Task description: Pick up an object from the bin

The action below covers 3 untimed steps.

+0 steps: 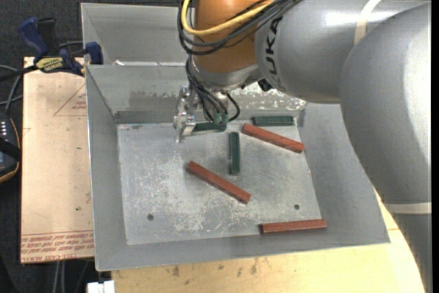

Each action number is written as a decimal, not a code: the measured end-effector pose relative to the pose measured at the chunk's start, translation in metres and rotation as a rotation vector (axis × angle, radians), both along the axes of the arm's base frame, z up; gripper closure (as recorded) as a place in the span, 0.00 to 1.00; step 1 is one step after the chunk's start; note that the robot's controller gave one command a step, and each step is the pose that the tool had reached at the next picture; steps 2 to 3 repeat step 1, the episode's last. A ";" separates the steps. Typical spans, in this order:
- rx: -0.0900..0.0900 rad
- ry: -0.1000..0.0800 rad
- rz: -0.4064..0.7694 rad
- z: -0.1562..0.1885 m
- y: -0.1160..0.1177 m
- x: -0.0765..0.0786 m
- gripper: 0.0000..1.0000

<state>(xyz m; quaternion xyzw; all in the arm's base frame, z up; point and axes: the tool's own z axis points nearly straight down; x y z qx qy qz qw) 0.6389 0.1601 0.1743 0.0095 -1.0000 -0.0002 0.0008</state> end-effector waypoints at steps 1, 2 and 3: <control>0.002 -0.010 0.004 0.032 -0.002 -0.001 1.00; 0.002 -0.010 0.004 0.032 -0.002 -0.001 1.00; 0.002 -0.010 0.004 0.032 -0.002 -0.001 1.00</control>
Offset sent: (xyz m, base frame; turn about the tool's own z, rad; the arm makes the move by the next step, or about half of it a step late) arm -0.0142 -0.0004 0.0826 -0.0515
